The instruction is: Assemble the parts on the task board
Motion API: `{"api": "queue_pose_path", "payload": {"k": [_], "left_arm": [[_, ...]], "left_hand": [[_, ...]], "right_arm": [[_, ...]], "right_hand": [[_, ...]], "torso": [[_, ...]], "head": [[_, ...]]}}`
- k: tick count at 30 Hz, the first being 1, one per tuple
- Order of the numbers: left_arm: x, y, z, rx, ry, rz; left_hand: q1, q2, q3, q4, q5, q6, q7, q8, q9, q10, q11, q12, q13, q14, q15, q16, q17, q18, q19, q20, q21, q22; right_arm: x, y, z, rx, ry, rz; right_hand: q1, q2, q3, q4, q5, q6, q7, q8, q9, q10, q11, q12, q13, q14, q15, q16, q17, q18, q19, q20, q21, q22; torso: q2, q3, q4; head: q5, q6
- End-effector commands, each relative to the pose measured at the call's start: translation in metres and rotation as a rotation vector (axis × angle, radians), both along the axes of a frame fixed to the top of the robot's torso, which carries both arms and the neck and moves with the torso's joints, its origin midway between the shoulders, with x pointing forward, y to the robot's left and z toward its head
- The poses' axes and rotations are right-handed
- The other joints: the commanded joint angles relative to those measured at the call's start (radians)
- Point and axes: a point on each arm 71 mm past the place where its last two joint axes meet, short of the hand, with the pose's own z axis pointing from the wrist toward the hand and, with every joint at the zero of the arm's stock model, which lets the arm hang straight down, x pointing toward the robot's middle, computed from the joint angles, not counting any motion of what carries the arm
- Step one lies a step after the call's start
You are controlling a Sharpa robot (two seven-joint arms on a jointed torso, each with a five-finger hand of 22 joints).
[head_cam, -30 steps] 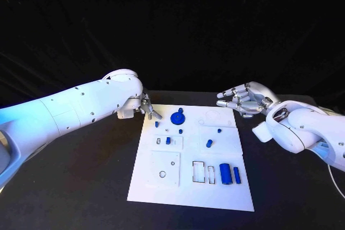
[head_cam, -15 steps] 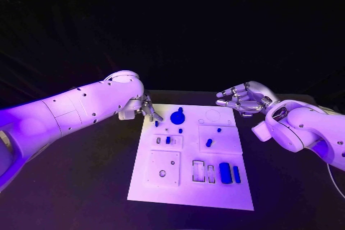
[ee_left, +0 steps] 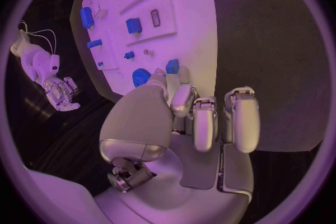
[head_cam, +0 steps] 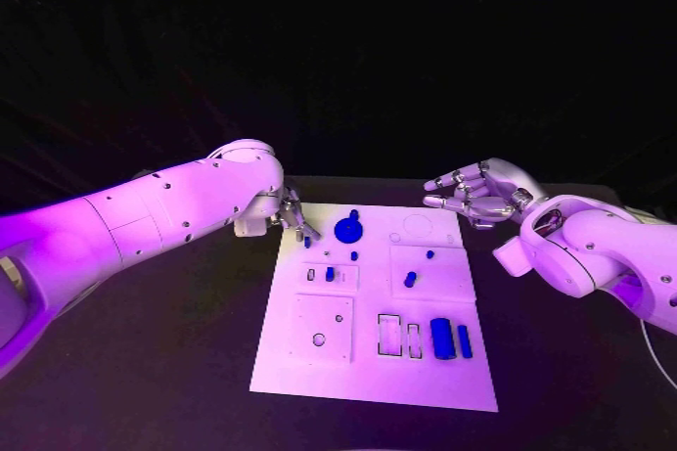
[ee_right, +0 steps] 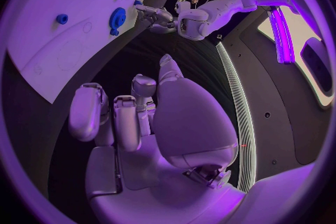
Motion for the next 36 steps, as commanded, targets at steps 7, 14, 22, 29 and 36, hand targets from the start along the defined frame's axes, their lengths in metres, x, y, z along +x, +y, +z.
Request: {"api": "queue_pose_path", "payload": {"k": [7,14,22,29,36], "left_arm": [[-0.001,-0.005,-0.002,-0.02,0.025,-0.019],[-0.001,-0.005,-0.003,-0.021,0.029,-0.022],[-0.001,-0.005,-0.003,-0.023,0.03,-0.02],[-0.002,-0.004,-0.003,-0.045,0.017,-0.015],[-0.012,-0.004,0.002,-0.085,-0.019,-0.009]], "left_hand": [[0.034,0.01,0.012,-0.008,-0.002,0.008,-0.001,-0.002,-0.001,0.005,-0.001,0.005,-0.001,0.103,-0.003,0.003,0.263,0.001,0.072,0.001,0.005,0.178],[0.102,0.031,0.047,-0.035,0.0,0.006,-0.004,-0.006,-0.003,0.004,-0.003,0.004,-0.003,0.103,-0.004,0.003,0.263,0.001,0.071,-0.001,0.002,0.177],[0.261,0.064,0.185,-0.126,0.011,-0.016,-0.009,-0.031,-0.015,-0.003,-0.01,-0.006,-0.009,0.103,-0.011,0.003,0.263,0.003,0.069,-0.008,-0.003,0.173],[0.22,-0.023,0.43,-0.146,0.006,-0.01,-0.001,-0.031,-0.011,0.002,0.006,-0.013,-0.015,0.103,0.001,0.003,0.263,0.003,0.068,0.0,-0.007,0.172],[0.155,-0.08,0.567,-0.168,0.002,-0.01,0.0,-0.011,0.012,0.01,0.0,-0.008,-0.013,0.103,0.001,0.003,0.263,0.005,0.067,0.0,-0.014,0.169]], "right_arm": [[-0.001,0.002,-0.001,-0.002,0.003,0.019],[-0.001,0.002,-0.001,-0.002,0.003,0.021],[-0.001,0.002,-0.001,-0.002,0.003,0.021],[-0.001,0.002,0.0,-0.001,0.003,0.021],[-0.001,0.001,0.0,0.0,0.002,0.02]], "right_hand": [[0.004,0.007,-0.002,-0.005,0.003,0.002,0.001,0.004,0.001,-0.008,0.001,-0.005,-0.001,0.063,0.0,-0.007,0.089,0.007,-0.007,0.002,-0.004,-0.002],[0.004,0.007,-0.002,-0.005,0.003,0.002,0.001,0.004,0.001,-0.008,0.001,-0.005,-0.001,0.063,0.0,-0.007,0.089,0.007,-0.007,0.002,-0.004,-0.002],[0.004,0.007,-0.002,-0.005,0.003,0.002,0.001,0.004,0.001,-0.008,0.001,-0.005,-0.001,0.063,0.0,-0.007,0.089,0.007,-0.007,0.002,-0.004,-0.002],[0.004,0.007,-0.002,-0.005,0.003,0.002,0.001,0.004,0.001,-0.008,0.001,-0.005,-0.001,0.063,0.0,-0.007,0.089,0.007,-0.007,0.002,-0.004,-0.002],[-0.001,0.01,-0.008,-0.004,-0.007,0.002,0.001,0.004,0.001,-0.008,0.001,-0.005,-0.004,0.063,0.0,-0.009,0.087,0.008,-0.007,0.002,-0.006,-0.004]], "torso": [[0.0,0.0,-0.0006],[0.001,0.0005,-0.0011],[0.0,0.0006,-0.001],[0.0,0.0008,-0.0011],[-0.001,0.0012,0.0014]], "head": [[0.0,-0.001],[-0.001,-0.003],[-0.002,-0.006],[-0.004,-0.008],[-0.004,-0.008]]}}
